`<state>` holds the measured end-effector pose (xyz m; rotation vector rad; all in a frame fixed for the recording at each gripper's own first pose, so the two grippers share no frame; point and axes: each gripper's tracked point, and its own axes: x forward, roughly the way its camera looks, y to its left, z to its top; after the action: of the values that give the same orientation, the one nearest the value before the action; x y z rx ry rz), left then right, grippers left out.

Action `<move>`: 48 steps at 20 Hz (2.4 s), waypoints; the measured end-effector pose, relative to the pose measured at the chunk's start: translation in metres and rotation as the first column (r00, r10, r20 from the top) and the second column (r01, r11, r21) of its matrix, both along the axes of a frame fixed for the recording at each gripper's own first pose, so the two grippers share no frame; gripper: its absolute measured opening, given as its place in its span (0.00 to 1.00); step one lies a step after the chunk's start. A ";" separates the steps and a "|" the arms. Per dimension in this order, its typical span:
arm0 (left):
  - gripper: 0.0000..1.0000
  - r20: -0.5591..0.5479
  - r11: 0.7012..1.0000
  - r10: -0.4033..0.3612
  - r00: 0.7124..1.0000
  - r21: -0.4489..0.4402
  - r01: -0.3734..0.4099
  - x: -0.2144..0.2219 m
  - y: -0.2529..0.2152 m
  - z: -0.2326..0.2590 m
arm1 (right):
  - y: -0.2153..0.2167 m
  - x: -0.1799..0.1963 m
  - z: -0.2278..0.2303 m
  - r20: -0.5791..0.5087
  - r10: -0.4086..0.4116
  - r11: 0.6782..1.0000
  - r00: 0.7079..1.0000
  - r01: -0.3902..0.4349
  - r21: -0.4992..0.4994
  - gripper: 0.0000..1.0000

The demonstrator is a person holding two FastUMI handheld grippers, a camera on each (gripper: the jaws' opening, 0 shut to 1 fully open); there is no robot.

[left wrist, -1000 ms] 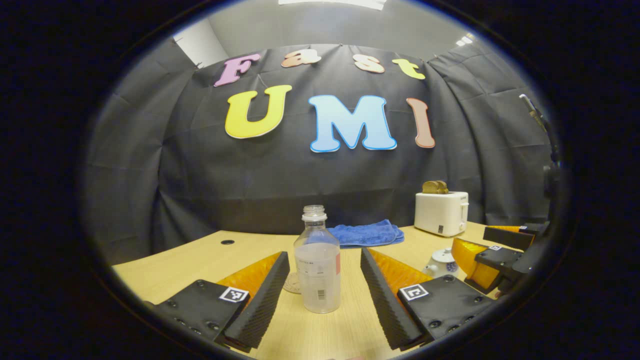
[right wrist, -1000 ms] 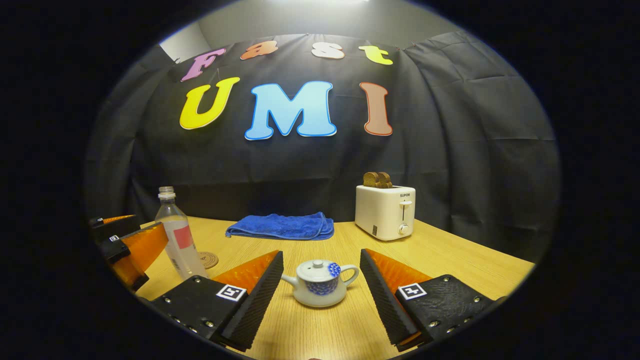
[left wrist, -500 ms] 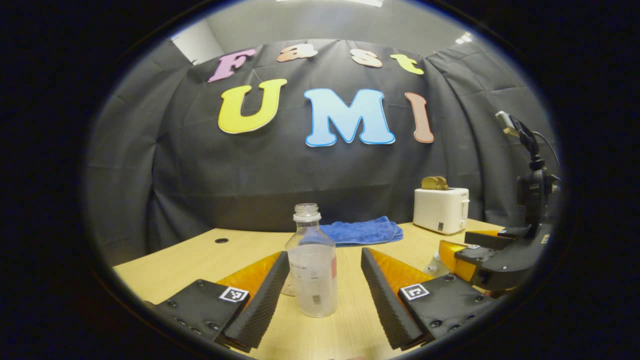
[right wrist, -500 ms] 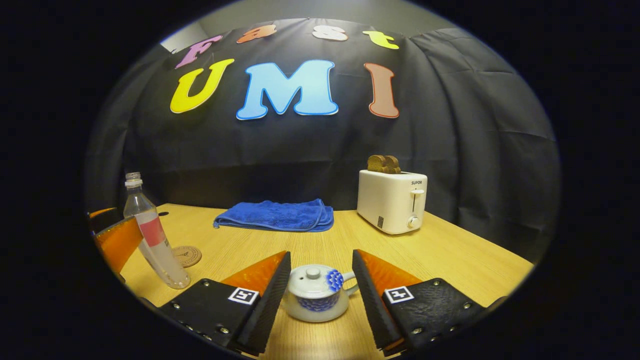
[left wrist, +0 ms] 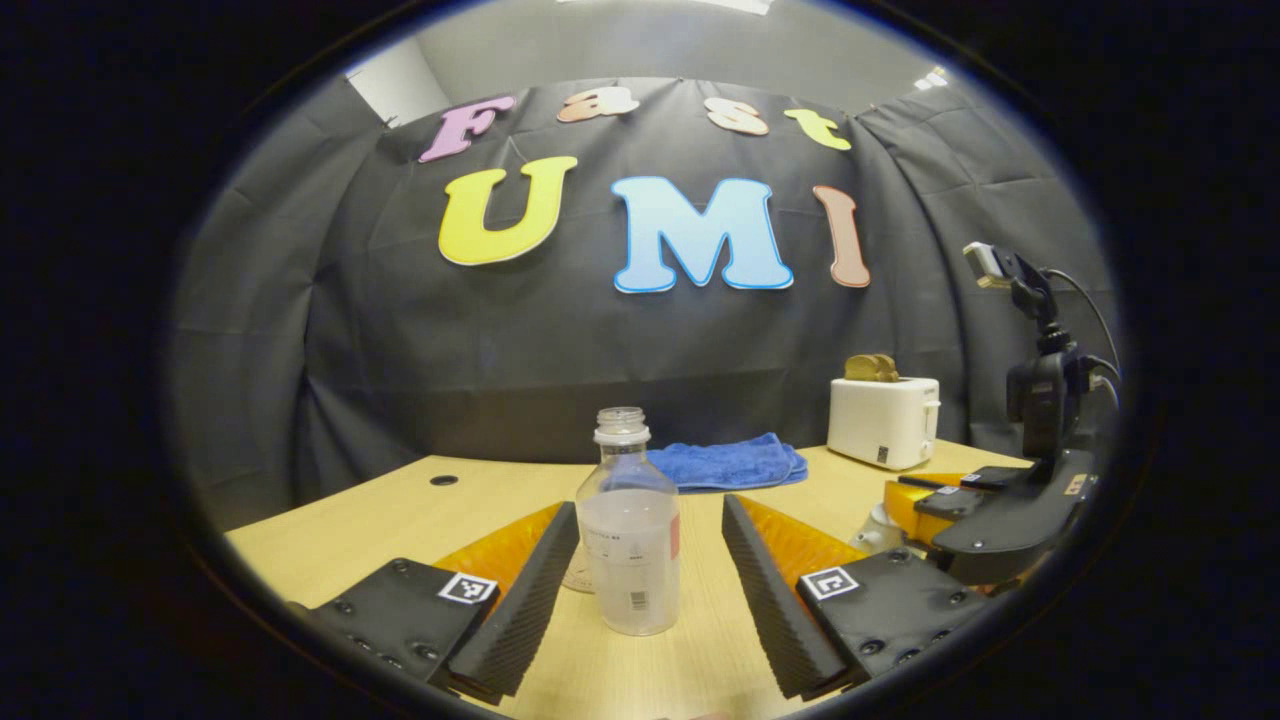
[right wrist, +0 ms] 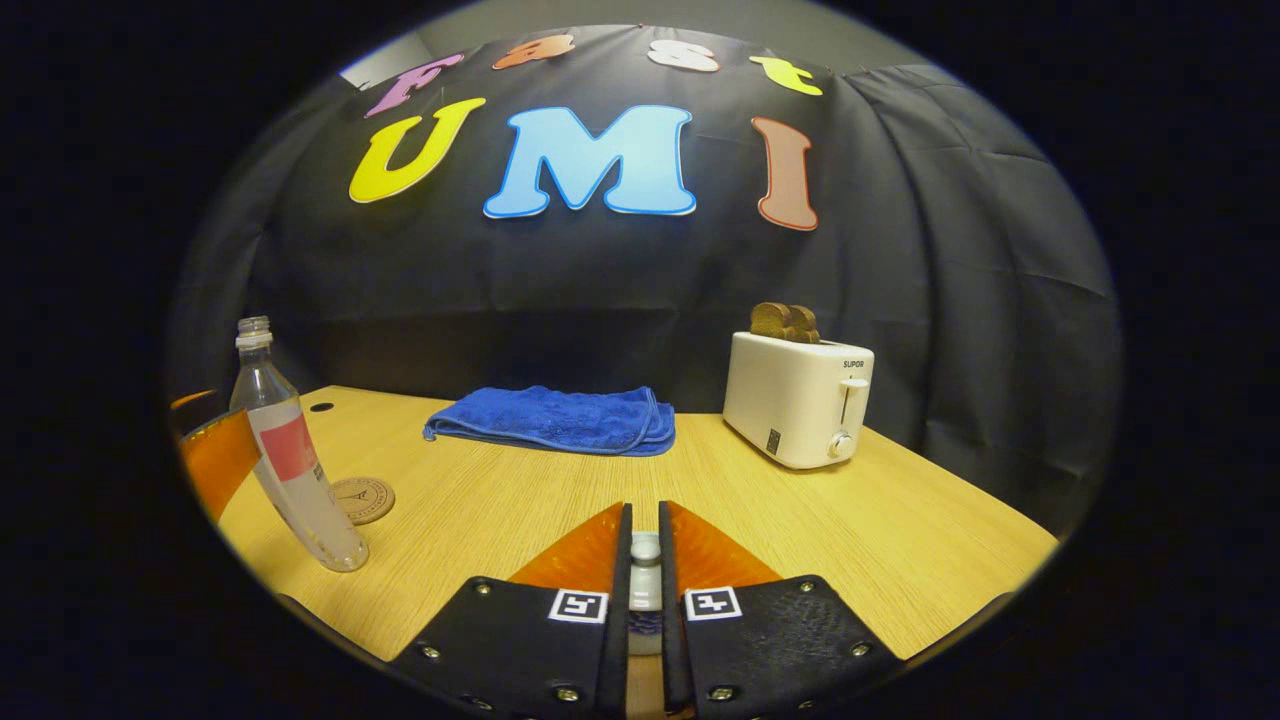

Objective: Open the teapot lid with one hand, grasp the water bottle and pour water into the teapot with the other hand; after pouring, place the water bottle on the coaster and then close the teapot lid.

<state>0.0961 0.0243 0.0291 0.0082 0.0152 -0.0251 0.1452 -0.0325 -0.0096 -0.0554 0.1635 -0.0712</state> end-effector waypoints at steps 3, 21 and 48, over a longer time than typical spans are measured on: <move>1.00 0.002 1.000 0.004 1.000 0.002 -0.004 0.002 0.001 -0.001 | 0.000 -0.002 0.002 0.006 0.012 1.000 1.000 -0.012 0.001 0.09; 1.00 -0.087 0.998 0.055 0.995 0.015 -0.054 0.067 0.013 -0.043 | 0.006 -0.012 0.021 0.059 0.057 0.998 0.997 -0.055 -0.033 0.09; 0.85 -0.088 0.894 -0.004 0.996 0.445 0.043 0.072 -0.026 -0.025 | -0.015 -0.160 0.030 0.077 0.099 0.993 0.992 -0.103 0.058 0.09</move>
<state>0.1677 -0.0012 0.0040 0.4707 0.1062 -0.0454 -0.0153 -0.0473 0.0202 0.0006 0.0886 0.0330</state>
